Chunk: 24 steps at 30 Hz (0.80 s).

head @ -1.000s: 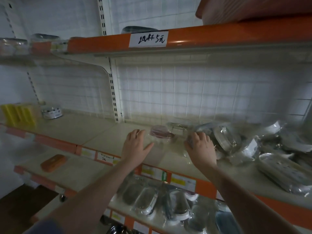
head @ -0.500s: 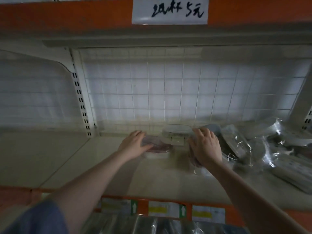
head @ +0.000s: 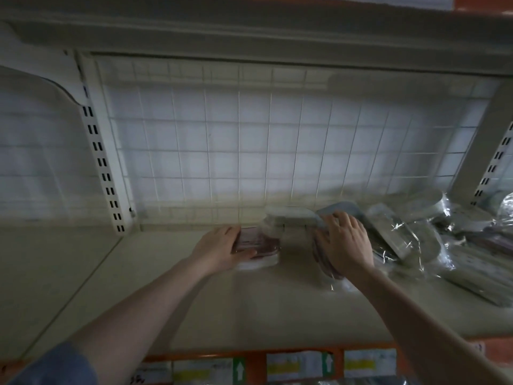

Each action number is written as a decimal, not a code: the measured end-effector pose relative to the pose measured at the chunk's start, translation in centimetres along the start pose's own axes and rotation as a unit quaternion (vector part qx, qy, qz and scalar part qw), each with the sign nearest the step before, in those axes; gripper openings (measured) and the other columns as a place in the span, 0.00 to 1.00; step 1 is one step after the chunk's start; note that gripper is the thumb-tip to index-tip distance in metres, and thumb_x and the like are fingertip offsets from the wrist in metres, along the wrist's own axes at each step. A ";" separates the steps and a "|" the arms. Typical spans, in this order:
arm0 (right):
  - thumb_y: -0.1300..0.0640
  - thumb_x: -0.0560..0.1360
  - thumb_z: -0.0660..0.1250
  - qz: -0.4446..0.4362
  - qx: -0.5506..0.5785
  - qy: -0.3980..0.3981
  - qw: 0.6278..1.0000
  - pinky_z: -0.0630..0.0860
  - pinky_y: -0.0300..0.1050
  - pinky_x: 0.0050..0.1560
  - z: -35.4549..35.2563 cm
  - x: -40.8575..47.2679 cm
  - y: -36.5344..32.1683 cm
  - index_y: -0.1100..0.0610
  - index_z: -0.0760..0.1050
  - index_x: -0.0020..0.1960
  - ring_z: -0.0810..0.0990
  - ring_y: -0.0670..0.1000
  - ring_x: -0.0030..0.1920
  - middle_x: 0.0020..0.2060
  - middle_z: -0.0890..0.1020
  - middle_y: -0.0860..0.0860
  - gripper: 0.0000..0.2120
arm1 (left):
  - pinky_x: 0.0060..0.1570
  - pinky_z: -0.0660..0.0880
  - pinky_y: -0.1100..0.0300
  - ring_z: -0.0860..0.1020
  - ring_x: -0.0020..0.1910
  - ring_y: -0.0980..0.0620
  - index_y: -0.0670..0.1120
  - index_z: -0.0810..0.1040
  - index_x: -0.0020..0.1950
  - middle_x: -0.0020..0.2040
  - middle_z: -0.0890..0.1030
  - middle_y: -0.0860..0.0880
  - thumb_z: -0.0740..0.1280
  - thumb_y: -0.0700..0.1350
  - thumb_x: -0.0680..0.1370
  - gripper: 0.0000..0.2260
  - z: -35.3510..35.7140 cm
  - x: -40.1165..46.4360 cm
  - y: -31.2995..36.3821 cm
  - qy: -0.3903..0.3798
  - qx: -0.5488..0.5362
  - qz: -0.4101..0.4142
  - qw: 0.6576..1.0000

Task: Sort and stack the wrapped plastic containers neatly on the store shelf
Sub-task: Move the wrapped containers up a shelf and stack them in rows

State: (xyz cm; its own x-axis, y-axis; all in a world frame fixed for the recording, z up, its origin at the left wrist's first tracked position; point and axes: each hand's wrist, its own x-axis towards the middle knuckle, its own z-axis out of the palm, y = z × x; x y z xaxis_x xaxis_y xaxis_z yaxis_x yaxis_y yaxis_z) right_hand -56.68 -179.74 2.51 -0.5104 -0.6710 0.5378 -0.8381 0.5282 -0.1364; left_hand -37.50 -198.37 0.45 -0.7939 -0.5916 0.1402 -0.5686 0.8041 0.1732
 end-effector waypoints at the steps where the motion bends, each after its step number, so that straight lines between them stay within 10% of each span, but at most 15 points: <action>1: 0.50 0.75 0.66 0.002 0.000 -0.003 1.000 0.69 0.53 0.59 0.0 0.1 -0.3 0.58 0.76 0.61 0.75 0.60 0.57 0.54 0.79 0.58 0.18 | 0.62 0.67 0.55 0.69 0.65 0.47 0.47 0.65 0.70 0.67 0.70 0.47 0.54 0.74 0.69 0.40 0.1 -0.3 -0.3 0.005 0.011 -0.004 1.000; 16: 0.51 0.82 0.52 -0.018 0.121 -0.226 0.966 0.62 0.50 0.66 3.4 6.6 -4.3 0.53 0.60 0.74 0.64 0.56 0.70 0.72 0.65 0.54 0.21 | 0.48 0.66 0.61 0.72 0.55 0.52 0.49 0.69 0.58 0.56 0.71 0.52 0.53 0.76 0.54 0.42 -2.2 -6.8 -5.1 0.049 -0.034 -0.125 0.990; 20: 0.43 0.77 0.60 -0.054 0.042 -0.277 0.959 0.62 0.48 0.62 4.7 6.8 -4.5 0.52 0.70 0.65 0.70 0.57 0.63 0.63 0.75 0.55 0.20 | 0.59 0.68 0.55 0.67 0.64 0.48 0.56 0.60 0.73 0.63 0.67 0.49 0.63 0.71 0.68 0.37 -2.5 -6.6 -4.9 0.003 -0.020 -0.145 0.989; 24: 0.37 0.68 0.67 -0.089 -0.020 -0.281 0.955 0.63 0.47 0.58 4.5 6.4 -4.7 0.45 0.71 0.59 0.69 0.57 0.59 0.55 0.75 0.54 0.22 | 0.56 0.66 0.55 0.67 0.61 0.48 0.52 0.66 0.65 0.59 0.67 0.48 0.64 0.70 0.68 0.32 -2.6 -6.0 -4.5 0.000 -0.007 -0.182 0.983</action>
State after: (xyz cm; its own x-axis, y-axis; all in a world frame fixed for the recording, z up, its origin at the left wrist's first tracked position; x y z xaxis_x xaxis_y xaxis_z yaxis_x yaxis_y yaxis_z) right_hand -56.83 -188.86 2.82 -0.3921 -0.9198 0.0155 -0.9192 0.3911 -0.0459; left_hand -29.58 -198.58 1.31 -0.5379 -0.8405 0.0654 -0.8126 0.5376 0.2251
